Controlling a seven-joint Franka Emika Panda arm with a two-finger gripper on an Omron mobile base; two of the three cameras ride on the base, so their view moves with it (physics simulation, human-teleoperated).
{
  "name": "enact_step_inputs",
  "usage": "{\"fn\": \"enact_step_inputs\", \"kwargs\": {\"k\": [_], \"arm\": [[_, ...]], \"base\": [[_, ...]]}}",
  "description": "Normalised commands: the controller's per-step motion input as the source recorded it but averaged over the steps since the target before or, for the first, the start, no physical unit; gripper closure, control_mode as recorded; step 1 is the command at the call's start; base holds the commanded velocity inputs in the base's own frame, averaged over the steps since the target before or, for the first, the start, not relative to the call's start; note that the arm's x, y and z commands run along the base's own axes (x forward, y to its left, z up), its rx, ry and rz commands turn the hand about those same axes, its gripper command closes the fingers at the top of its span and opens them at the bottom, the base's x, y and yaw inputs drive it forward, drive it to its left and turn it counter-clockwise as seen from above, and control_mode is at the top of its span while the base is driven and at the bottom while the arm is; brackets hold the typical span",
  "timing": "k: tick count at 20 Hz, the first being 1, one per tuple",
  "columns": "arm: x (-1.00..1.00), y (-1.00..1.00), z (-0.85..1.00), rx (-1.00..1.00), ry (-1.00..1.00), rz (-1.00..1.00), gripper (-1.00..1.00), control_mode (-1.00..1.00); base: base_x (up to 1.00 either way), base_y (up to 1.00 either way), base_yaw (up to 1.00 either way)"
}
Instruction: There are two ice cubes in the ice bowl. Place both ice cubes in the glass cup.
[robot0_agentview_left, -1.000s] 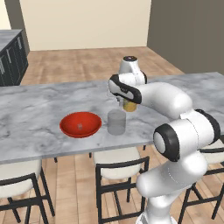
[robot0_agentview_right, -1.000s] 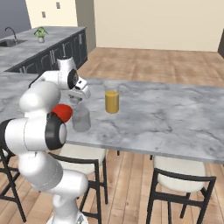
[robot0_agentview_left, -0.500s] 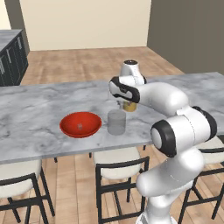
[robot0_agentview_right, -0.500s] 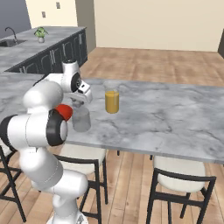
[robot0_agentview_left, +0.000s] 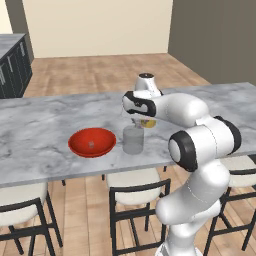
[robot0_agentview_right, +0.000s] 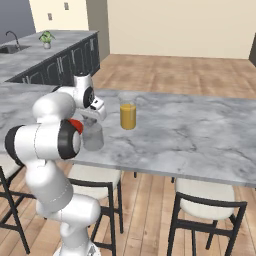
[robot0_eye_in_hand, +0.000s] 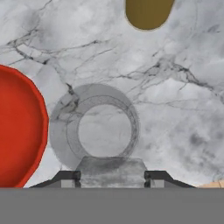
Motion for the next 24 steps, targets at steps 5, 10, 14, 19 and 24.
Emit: {"fn": "enact_step_inputs", "kwargs": {"k": [5, 10, 14, 19, 24], "arm": [[0.03, 0.06, -0.27, 0.00, 0.03, 0.00, 1.00, -1.00], [0.14, 0.00, -0.28, 0.00, 0.01, 0.00, 1.00, -1.00], [0.28, 0.00, -0.09, 0.00, 0.00, 0.00, 1.00, -1.00], [0.36, 0.03, -0.01, 0.00, 0.00, -0.01, 1.00, -1.00], [0.11, 0.18, -0.24, 0.00, 0.00, 0.00, 1.00, -1.00]], "base": [[0.00, 0.00, 0.00], [0.00, 0.00, 0.00], [0.00, 0.00, 0.00], [0.00, 0.00, 0.00], [0.00, 0.00, 0.00]]}}
